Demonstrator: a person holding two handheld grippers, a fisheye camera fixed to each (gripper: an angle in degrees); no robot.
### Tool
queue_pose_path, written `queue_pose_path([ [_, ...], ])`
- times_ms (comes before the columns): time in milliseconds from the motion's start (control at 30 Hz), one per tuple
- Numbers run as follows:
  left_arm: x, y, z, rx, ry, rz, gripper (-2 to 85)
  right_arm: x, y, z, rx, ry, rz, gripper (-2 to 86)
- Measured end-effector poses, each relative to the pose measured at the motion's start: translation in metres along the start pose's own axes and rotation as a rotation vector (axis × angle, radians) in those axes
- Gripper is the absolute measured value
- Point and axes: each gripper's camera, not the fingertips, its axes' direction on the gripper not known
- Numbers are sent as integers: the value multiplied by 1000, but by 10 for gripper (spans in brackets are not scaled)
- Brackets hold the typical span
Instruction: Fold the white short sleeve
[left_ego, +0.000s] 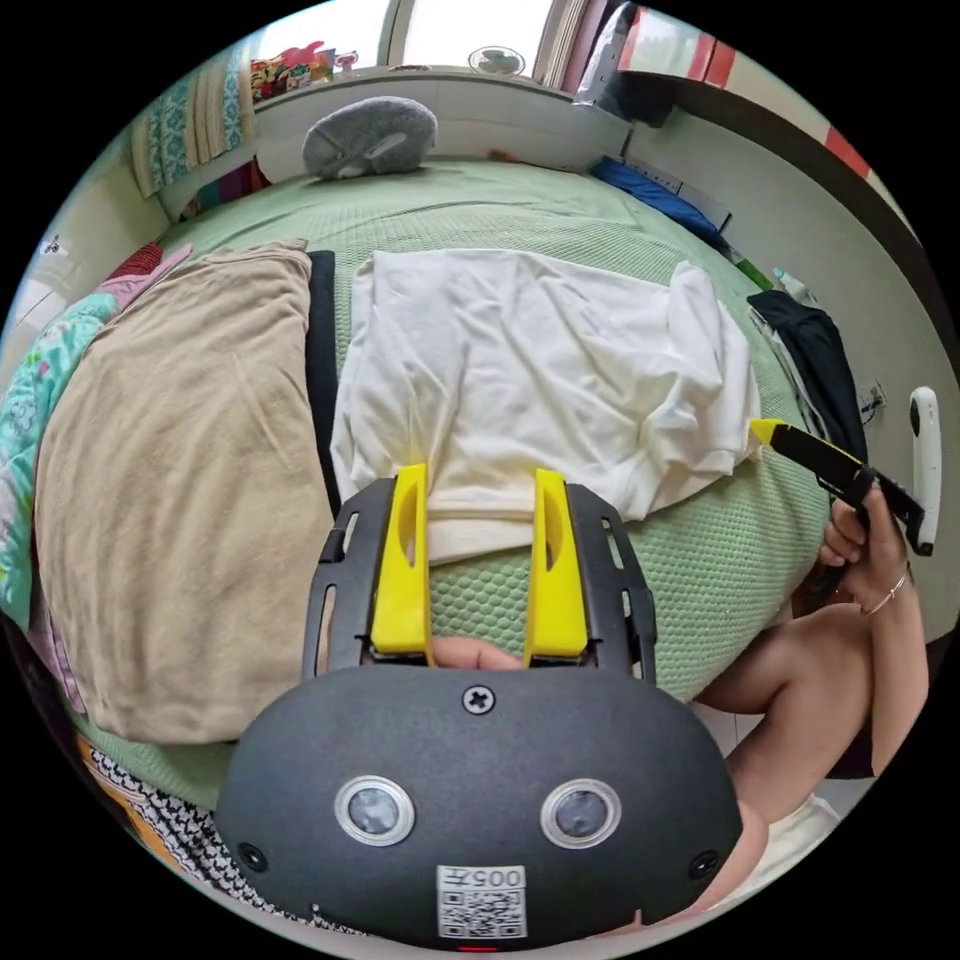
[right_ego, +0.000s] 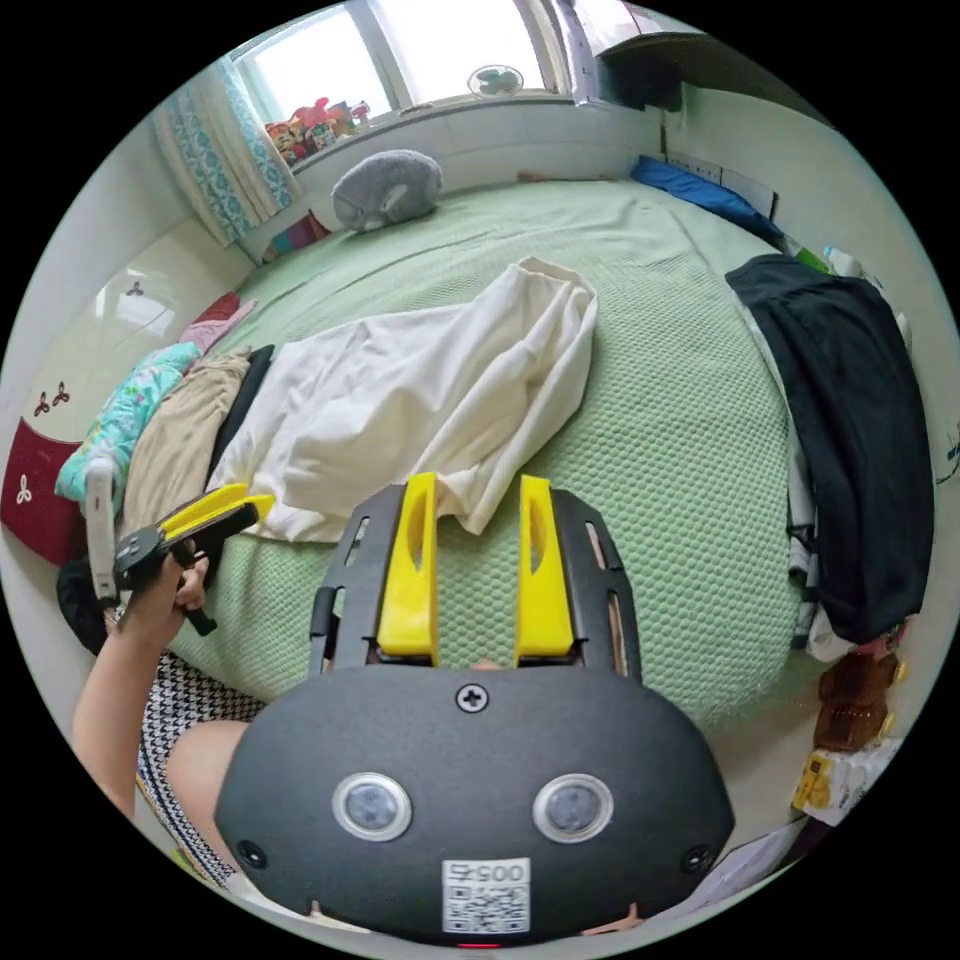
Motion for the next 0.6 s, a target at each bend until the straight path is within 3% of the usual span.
queue_pose_path([
  [167, -4, 8, -17, -100, 71, -28, 54, -7, -1, -11, 21, 37, -4, 3],
  [300, 2, 34, -57, -86, 174, 20, 49, 4, 15, -55, 17, 73, -88, -6],
  [400, 13, 63, -84, -70, 231, 69, 50, 21, 41, -90, 0, -14, -122, -8],
  [600, 23, 147, -63, -184, 244, 62, 53, 59, 115, -76, -88, -36, -86, 1],
])
